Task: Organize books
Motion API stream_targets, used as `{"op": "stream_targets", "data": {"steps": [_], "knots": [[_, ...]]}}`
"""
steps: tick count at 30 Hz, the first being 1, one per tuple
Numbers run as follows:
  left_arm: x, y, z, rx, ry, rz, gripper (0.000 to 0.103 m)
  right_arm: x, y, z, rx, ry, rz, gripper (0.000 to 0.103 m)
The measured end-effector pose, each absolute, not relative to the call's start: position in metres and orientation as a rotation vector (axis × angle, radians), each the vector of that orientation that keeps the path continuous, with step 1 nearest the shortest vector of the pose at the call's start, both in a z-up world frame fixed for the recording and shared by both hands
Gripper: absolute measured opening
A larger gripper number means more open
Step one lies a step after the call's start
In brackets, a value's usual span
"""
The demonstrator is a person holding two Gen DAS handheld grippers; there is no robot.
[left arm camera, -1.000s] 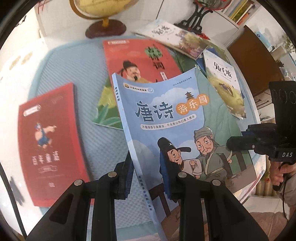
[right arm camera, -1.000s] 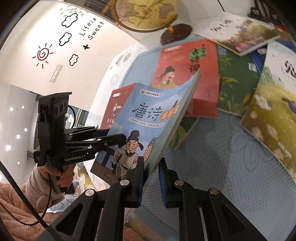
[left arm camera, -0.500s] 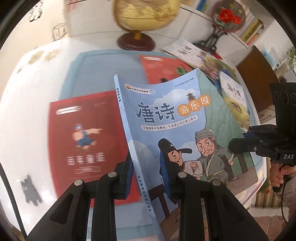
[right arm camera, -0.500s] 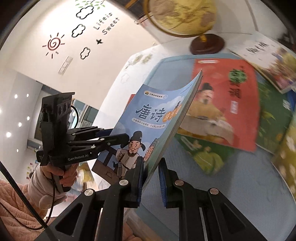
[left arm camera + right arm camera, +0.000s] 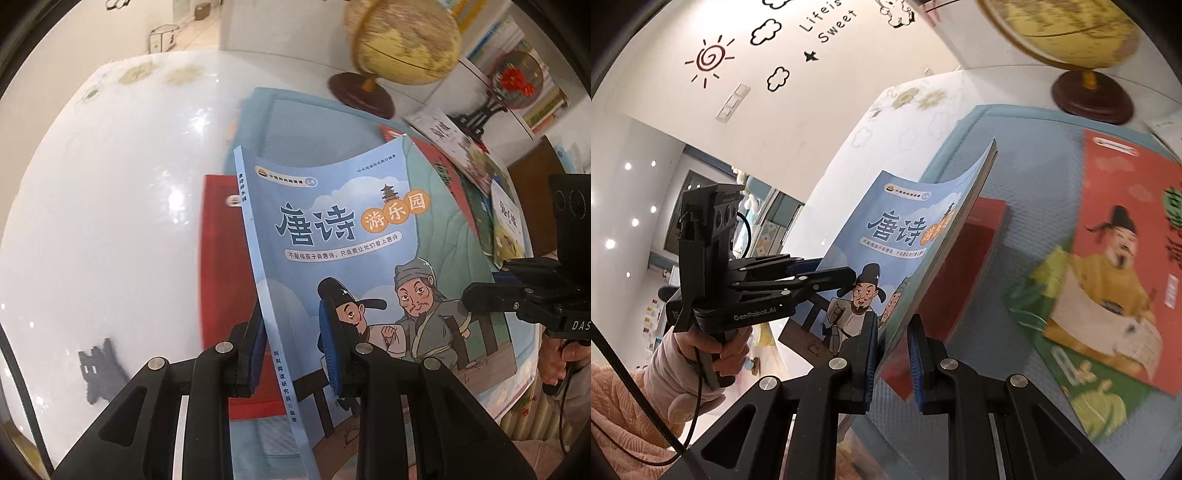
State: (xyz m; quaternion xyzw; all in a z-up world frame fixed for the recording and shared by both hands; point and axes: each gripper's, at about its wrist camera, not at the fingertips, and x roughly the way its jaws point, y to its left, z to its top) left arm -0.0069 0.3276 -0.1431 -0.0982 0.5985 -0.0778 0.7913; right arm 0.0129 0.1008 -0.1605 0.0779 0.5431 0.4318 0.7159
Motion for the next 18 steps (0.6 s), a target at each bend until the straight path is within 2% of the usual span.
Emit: {"op": "stream_targets", "data": {"steps": [18], "knots": [[0.008, 0.36, -0.18, -0.284, 1.346, -0.158, 0.024, 0.002, 0.098, -0.187, 0.185, 1.296, 0.908, 0.016]]}}
